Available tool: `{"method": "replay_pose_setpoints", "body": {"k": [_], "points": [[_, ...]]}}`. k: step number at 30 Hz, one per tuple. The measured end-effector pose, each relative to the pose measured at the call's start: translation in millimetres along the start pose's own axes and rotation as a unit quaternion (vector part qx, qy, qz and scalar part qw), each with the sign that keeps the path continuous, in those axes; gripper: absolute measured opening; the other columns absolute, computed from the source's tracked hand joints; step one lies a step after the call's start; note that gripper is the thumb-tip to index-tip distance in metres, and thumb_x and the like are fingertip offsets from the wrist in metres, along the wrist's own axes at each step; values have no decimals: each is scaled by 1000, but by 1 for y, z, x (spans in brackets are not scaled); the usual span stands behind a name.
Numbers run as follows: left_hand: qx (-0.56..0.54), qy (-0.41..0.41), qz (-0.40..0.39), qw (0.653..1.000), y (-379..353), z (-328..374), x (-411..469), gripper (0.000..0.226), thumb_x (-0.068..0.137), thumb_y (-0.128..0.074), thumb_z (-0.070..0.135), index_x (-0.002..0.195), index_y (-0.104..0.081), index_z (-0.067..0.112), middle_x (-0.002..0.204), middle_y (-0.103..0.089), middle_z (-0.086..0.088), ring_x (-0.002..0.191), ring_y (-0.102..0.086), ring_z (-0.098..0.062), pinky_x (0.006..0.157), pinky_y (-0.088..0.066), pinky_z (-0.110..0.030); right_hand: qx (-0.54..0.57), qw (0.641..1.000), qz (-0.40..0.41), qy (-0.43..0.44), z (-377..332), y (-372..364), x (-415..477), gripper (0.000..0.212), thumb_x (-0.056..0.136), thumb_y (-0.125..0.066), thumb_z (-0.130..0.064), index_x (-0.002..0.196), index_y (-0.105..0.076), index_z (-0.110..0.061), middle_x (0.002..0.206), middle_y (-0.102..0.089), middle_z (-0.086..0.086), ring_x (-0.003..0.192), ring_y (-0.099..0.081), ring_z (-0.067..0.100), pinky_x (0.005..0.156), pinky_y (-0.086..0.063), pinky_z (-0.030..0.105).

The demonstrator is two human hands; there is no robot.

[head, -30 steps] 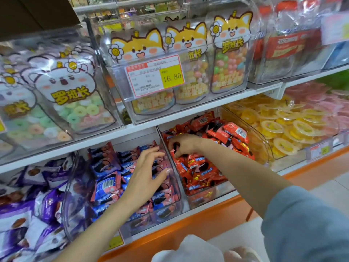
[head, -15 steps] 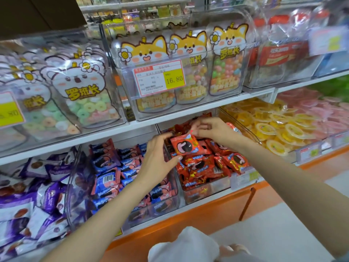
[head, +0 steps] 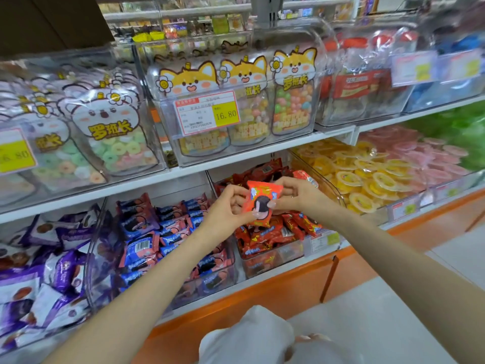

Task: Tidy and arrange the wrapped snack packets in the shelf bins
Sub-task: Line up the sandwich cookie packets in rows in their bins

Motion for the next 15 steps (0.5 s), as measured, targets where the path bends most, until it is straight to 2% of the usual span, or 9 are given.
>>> {"method": "replay_pose_setpoints", "body": {"k": [2,4,7,10,13,15], "points": [[46,-3,-17,999,-2,0,-1,44,75,-77,28,108,-49,25,93,-60,-2,83,-56,-17,78,-48,-32,-19,1000,6,21,0,-2,-2,15,82,-69,-4,78,-54,-5,72,-56,8,67,-57,11,66,-48,18],[78,-12,-14,997,-3,2,-4,41,74,-78,31,105,-53,24,91,-61,3,80,-57,-15,72,-47,-31,-21,999,-7,29,-1,-7,-4,20,82,-68,1,73,-56,-12,65,-54,-5,57,-54,-1,59,-44,12],[121,-23,-7,992,1,1,-8,36,73,-78,27,102,-57,20,91,-63,5,81,-58,-15,71,-45,-31,-44,998,-23,35,2,-15,-5,21,82,-68,0,81,-60,-20,68,-60,-9,60,-58,-3,63,-47,11],[84,-3,32,996,19,-7,-9,39,71,-80,23,102,-57,28,100,-66,2,90,-62,-16,80,-48,-33,-106,990,51,79,11,-12,0,25,86,-60,2,91,-63,-22,82,-64,-1,71,-59,2,70,-48,15],[2,38,96,995,45,-11,-8,37,75,-75,8,100,-56,27,99,-66,-2,90,-63,-19,84,-52,-34,-283,940,120,149,17,3,9,19,88,-61,-8,103,-67,-19,95,-64,-2,89,-57,10,80,-46,24],[-28,49,133,989,60,-15,-7,29,78,-71,4,93,-57,24,89,-64,1,80,-61,-15,75,-55,-27,-391,897,94,182,21,8,21,23,89,-61,-18,112,-66,-19,108,-64,-1,102,-53,14,91,-42,30]]}}
Point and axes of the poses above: each hand's wrist, its own x-axis towards the middle knuckle, its own y-axis out of the back of the hand, z = x × y, the point moved 1 cm from there along x, towards the middle knuckle
